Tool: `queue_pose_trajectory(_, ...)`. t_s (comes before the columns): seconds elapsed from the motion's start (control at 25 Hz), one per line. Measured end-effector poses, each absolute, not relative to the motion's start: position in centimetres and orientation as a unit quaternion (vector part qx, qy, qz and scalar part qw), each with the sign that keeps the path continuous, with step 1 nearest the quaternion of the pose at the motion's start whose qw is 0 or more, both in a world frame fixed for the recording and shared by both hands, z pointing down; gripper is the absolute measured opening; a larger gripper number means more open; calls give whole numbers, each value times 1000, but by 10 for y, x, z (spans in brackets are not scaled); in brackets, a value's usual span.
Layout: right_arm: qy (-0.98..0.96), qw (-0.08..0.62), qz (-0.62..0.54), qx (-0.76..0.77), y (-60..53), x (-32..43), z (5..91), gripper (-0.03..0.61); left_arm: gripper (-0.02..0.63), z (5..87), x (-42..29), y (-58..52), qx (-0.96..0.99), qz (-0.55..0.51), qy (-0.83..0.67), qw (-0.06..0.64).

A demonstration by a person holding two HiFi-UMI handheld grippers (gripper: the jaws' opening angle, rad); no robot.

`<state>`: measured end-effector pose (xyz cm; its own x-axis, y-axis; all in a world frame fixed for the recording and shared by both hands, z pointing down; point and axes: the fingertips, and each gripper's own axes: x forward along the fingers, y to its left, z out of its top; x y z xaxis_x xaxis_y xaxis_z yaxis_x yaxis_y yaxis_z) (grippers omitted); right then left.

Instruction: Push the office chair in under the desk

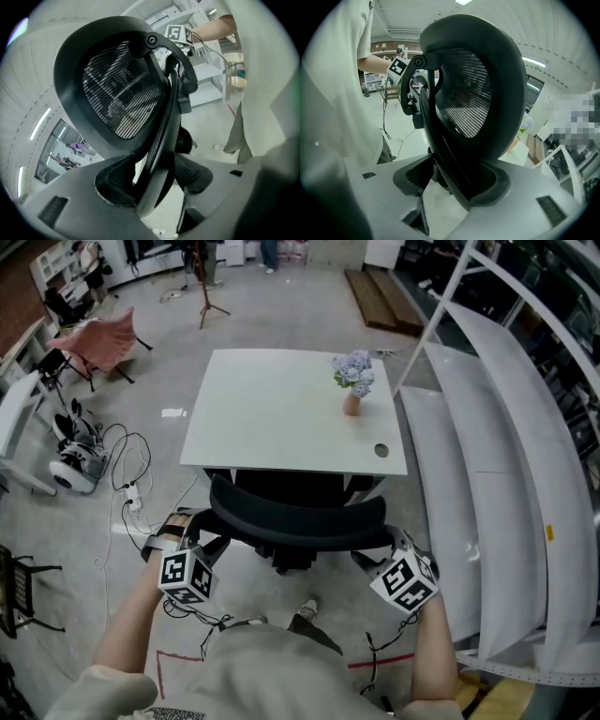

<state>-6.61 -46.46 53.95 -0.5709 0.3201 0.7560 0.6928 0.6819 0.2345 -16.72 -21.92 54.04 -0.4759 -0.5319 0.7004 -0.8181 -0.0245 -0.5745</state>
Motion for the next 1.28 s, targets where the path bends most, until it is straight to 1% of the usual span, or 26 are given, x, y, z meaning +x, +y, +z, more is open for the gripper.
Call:
queue_pose_trajectory(0.6,-834,341,-283,-328,-504,-133,538,232,253,541,-222,-254,441,530,-707,159)
queue_pose_trajectory(0.92,-835,318,-301,-334,-520,-172,536,232,256,542,-257,-266,392,550,-718,169)
queue_pose_trajectory(1.28,-833,309,-307,-341,-533,-197,537,235,256,543,-276,-277,384,548,-721,178)
